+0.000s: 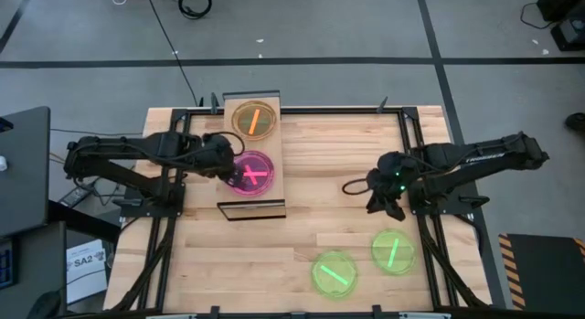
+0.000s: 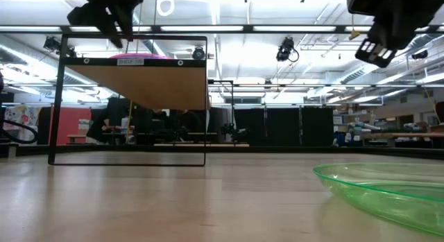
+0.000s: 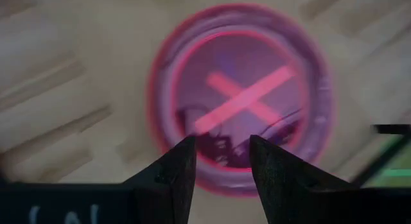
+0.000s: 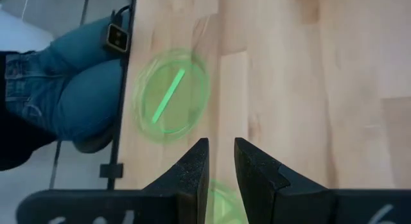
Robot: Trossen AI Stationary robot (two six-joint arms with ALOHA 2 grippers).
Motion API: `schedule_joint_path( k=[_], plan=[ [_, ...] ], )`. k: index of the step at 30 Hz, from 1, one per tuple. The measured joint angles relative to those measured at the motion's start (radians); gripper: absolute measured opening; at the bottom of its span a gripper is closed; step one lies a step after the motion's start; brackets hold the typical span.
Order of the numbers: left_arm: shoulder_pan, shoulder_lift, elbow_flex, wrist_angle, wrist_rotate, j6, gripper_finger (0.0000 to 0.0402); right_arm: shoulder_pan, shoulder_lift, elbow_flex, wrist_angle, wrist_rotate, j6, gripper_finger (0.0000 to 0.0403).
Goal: Place and stack plates onto a shelf
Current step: Stack the right green plate on top of the orange plate on the shelf
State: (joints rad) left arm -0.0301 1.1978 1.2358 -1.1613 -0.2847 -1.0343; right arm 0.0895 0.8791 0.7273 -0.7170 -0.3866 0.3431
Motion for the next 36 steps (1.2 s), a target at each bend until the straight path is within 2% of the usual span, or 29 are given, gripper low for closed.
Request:
schedule_joint_path(
  k=[8,14,20,28,36],
  plan=[
    [-0.181,0.0,0.0,0.216,-0.14,0.004,0.0151,0.056,0.0,0.0,0.001,0.0,0.092,0.008],
    [-0.313,0.0,0.0,0.381,-0.228,0.075,0.0151,0.079,0.0,0.0,0.001,-0.002,0.134,0.0081],
    [-0.413,0.029,0.0,0.487,-0.275,0.14,0.0151,0.088,0.001,0.0,-0.005,-0.001,0.209,0.0109],
    [-0.475,0.134,0.0,0.521,-0.289,0.141,0.0151,0.092,0.034,0.0,-0.049,0.003,0.173,0.0166],
    [-0.503,0.243,0.0,0.619,-0.288,0.151,0.0151,0.16,0.092,0.0,-0.073,0.016,0.058,0.017]
  ],
)
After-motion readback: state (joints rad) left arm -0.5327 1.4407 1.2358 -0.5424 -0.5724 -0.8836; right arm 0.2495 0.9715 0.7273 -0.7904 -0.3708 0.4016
